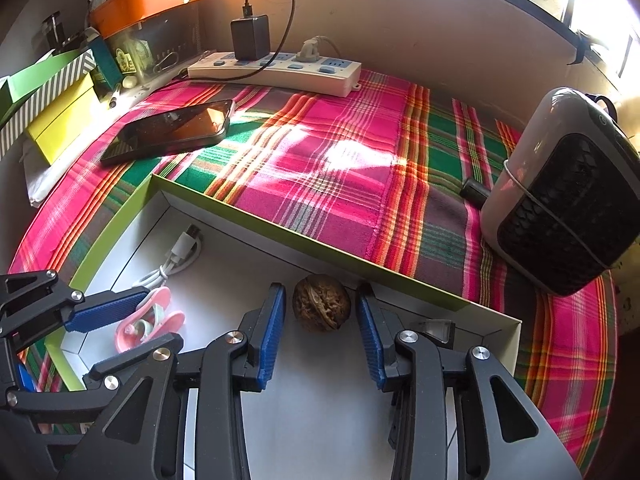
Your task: Organize objects
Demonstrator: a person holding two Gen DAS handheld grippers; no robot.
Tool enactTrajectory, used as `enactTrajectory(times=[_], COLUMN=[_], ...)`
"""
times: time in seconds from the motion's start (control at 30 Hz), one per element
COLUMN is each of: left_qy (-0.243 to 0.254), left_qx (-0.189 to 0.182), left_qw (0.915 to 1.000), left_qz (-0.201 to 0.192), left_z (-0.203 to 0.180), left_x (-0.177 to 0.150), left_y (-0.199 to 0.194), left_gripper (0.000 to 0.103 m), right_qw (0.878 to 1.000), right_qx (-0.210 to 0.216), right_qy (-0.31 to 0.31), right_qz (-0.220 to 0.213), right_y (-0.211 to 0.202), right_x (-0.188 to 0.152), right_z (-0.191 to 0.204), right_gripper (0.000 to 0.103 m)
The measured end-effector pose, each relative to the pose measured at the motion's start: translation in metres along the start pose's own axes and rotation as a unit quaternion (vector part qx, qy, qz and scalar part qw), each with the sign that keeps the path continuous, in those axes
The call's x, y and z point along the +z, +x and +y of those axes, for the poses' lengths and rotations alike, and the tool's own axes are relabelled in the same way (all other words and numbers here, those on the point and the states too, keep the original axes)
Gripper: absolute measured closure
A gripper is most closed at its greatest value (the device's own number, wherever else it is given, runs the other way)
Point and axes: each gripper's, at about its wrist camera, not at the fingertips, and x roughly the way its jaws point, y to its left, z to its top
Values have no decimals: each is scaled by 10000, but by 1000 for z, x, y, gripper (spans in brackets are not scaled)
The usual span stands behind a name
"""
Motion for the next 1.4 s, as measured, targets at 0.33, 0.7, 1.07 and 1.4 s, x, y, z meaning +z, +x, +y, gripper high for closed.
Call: enactTrajectory(times=[0.33,0.7,1.07,1.4], left_qy=[-71,-92,-101,-151], left_qx=[46,165,255,286], left_qw=[10000,9997,9990,9985], left_qz=[17,-159,-349,-434], left_z=[1,-3,-11,-16], left_x=[-2,-6,-19,-33], left_y=[-6,-26,-53,-69], left_gripper=[71,70,70,70], right_qw=[9999,9988,9967,9950], right_qx=[-23,28,55,15], right_qy=[71,232,328,487], right_qz=[-135,-424,-745,-867], right_y=[-12,-44,-79,-97], right_x=[-3,-17,-41,-67], right_z=[-1,-3,2,6], right_gripper=[63,63,63,63])
